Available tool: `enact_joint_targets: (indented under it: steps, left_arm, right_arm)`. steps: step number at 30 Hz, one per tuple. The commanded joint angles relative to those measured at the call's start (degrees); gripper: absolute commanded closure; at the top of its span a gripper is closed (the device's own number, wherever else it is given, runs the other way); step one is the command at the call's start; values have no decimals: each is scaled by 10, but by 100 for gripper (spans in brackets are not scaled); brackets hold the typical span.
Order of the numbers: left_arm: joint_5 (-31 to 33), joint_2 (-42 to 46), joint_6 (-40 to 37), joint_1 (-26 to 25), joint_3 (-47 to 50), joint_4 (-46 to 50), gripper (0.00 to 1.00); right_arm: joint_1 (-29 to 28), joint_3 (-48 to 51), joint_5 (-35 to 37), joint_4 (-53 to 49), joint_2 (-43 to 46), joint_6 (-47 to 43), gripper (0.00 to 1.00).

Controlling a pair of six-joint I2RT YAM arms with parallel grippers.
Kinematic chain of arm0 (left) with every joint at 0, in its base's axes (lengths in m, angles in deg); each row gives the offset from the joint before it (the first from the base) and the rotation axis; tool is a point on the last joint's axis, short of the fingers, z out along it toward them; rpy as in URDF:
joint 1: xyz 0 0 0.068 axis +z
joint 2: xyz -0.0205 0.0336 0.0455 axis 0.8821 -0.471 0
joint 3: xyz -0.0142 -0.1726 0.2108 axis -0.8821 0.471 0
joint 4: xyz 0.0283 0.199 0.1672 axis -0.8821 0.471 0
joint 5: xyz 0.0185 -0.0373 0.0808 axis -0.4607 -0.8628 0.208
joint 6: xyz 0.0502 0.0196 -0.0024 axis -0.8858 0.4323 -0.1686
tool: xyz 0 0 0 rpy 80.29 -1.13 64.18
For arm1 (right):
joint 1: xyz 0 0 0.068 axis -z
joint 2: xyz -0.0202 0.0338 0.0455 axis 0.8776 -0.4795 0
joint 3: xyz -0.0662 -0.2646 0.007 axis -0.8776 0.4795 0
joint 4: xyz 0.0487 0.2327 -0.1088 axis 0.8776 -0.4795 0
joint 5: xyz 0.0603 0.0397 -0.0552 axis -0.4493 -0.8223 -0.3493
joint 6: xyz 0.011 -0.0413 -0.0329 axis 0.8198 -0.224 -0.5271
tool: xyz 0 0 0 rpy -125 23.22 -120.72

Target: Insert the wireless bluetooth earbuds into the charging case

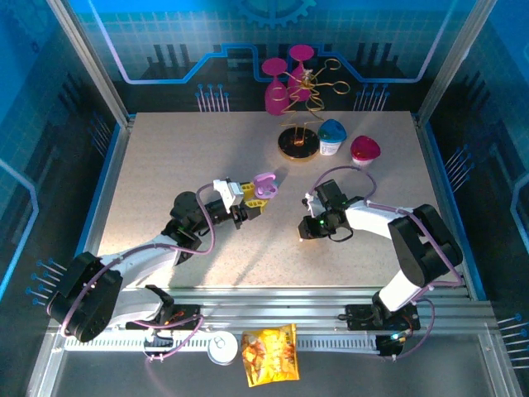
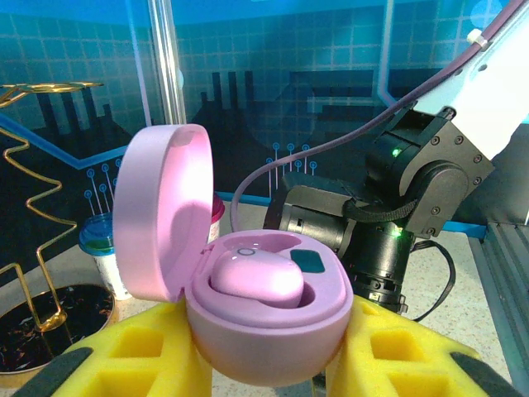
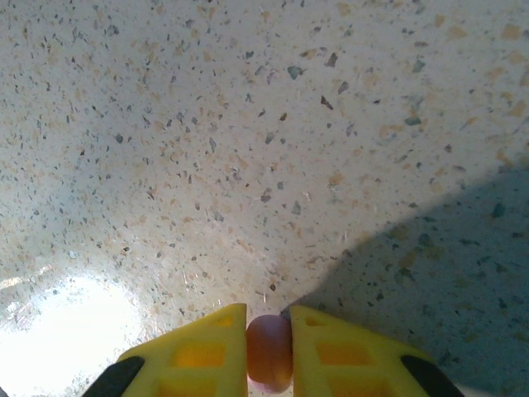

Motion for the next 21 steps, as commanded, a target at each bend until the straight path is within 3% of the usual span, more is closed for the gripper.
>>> enact_joint_targets:
  steps: [1, 13, 21]
  left_arm:
    - [5, 0, -6, -3, -5, -8, 78]
    - [7, -25, -6, -3, -10, -17, 78]
    - [2, -46, 4, -3, -16, -31, 78]
  right_arm:
    - [-7, 6, 1, -28, 10, -5, 86]
    - [-38, -57, 125, -145, 165, -6, 87]
    - [-104, -197, 174, -221, 251, -14, 87]
